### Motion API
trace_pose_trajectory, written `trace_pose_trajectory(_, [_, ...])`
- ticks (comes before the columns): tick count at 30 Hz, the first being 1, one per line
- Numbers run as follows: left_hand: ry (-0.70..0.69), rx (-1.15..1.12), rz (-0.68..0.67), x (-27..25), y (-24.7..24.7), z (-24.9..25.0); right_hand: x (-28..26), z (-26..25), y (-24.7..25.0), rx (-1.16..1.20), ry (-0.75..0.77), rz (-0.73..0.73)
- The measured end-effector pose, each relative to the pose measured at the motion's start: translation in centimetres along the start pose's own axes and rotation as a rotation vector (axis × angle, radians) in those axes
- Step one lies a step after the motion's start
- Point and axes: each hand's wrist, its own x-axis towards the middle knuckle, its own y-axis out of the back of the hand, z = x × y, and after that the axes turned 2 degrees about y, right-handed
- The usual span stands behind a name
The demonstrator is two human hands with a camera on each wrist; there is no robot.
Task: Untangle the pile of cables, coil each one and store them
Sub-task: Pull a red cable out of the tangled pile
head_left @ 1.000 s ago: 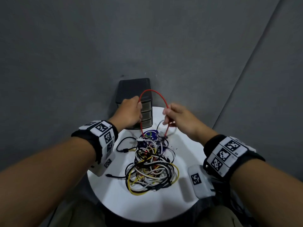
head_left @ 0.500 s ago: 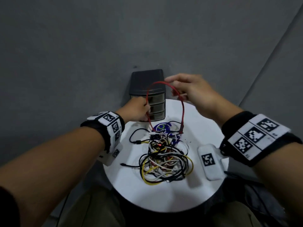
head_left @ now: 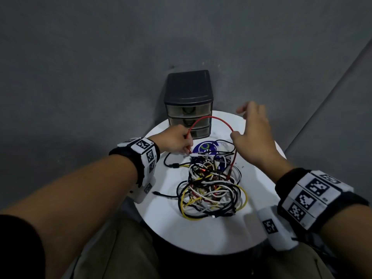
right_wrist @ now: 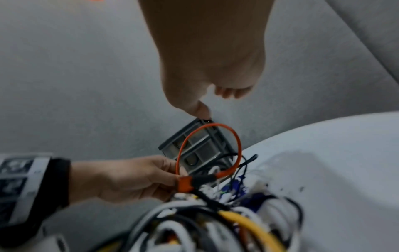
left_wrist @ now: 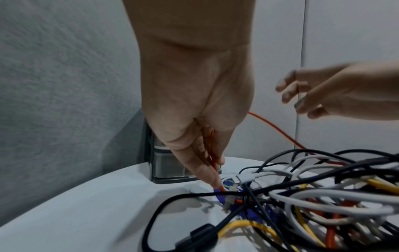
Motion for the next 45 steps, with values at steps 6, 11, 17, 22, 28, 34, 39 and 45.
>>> trace_pose_trajectory(6, [0.01, 0.075, -0.068, 1.0, -1.1, -0.3, -0.3, -0.1, 0.0, -0.277, -0.126, -0.831])
trace_pose_trajectory(11, [0.008, 0.103, -0.051, 1.9, -1.5, -0.3, 0.0, 2.9, -2.0, -0.171, -0.185, -0.87])
trace_pose_trajectory(17, [0.03, 0.07, -0.074, 2.3, -2.0, 0.1, -0.1, 3.5, -5.2, -0.264, 0.007, -0.884])
trace_pose_trajectory(22, [-0.089, 0.252, 0.216, 1.2, -1.1, 1.8, 0.4, 2.4, -4.7, -0.195, -0.101, -0.867])
trace_pose_trajectory(28, [-0.453, -0.068, -0.003, -1.5, -2.0, 5.4, 0.8, 1.4, -1.5, 0.437, -0.329, -0.685])
trace_pose_trajectory(34, [-0.409, 0.131, -0.038, -2.2, -1.9, 3.7, 0.8, 0.0, 1.8, 0.749, -0.348, -0.596])
trace_pose_trajectory(39, [-0.331, 0.168, 0.005, -2.5, -1.5, 2.6, 1.2, -1.9, 4.5, 0.923, -0.345, -0.548])
trace_pose_trajectory(45, [-0.357, 0.257, 0.044, -2.8, -2.5, 3.4, 0.8, -5.2, 6.3, 1.08, -0.224, -0.588])
